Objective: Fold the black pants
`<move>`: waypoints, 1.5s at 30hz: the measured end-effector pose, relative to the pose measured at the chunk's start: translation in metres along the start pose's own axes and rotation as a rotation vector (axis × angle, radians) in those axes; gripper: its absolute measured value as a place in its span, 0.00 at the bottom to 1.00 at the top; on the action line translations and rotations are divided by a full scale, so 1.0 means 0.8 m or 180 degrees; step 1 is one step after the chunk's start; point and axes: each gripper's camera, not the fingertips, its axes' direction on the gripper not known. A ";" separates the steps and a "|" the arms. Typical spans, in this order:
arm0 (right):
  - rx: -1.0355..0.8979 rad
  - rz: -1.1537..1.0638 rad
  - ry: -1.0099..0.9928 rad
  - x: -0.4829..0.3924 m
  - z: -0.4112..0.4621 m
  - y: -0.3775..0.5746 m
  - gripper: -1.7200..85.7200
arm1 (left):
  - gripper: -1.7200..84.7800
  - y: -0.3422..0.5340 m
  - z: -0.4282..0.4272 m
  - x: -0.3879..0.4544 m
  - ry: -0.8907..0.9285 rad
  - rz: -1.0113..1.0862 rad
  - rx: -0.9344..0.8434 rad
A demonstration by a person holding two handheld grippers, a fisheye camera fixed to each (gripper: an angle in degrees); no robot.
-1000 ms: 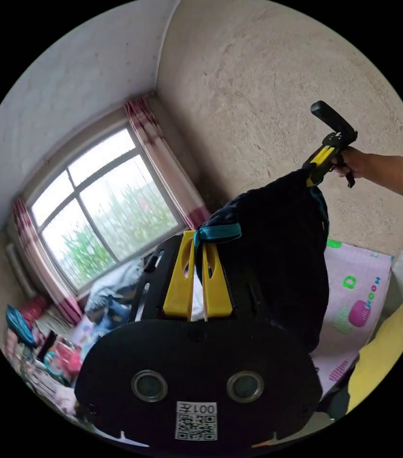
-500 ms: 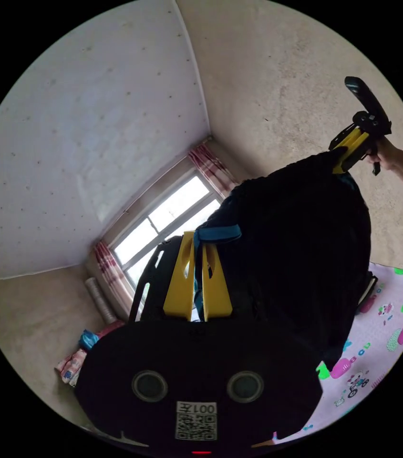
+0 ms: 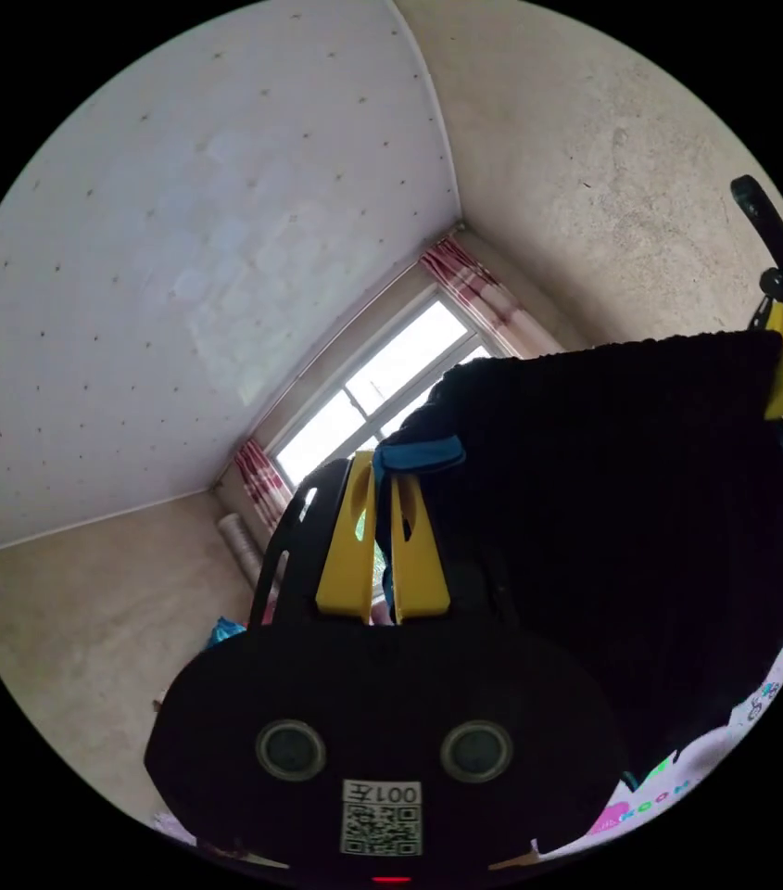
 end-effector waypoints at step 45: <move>0.0003 0.4791 0.1613 0.046 -0.232 1.263 0.11 | 0.08 -0.258 0.821 1.354 0.5131 0.1248 -0.3243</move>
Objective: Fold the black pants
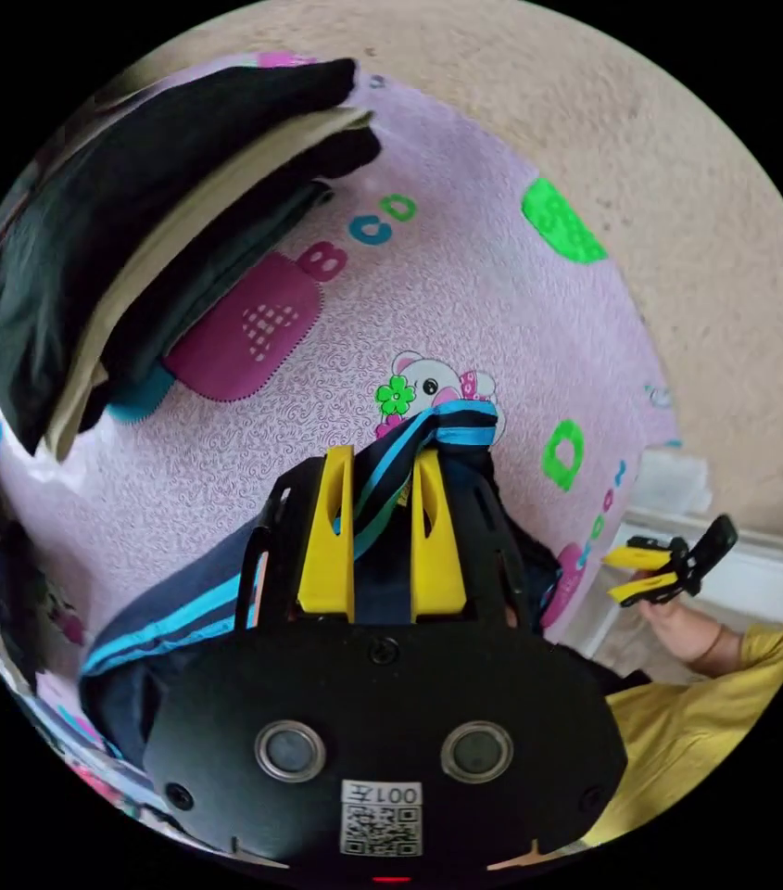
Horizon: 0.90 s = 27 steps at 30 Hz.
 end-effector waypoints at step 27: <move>-0.1445 -0.1653 0.0925 -0.087 0.166 -0.073 0.03 | 0.11 -0.005 -0.127 -0.081 -0.1579 0.0883 0.0146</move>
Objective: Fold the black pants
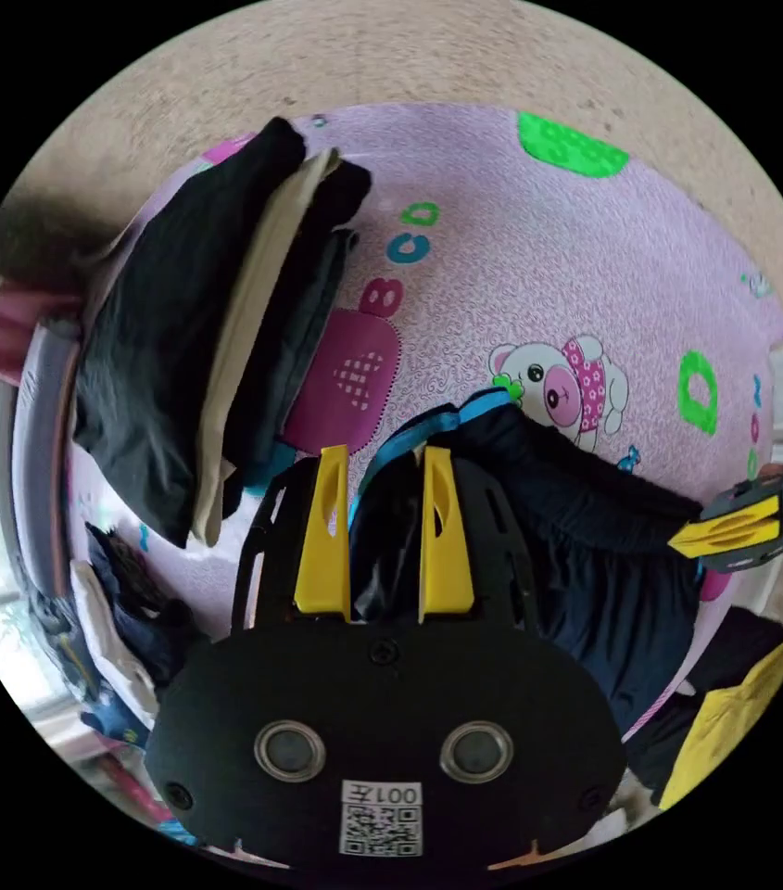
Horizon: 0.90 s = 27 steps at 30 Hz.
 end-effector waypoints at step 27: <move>-0.0012 -0.0220 -0.0336 -0.119 -0.029 -0.014 0.03 | 0.01 0.751 -0.107 0.208 0.0338 -0.3421 0.0141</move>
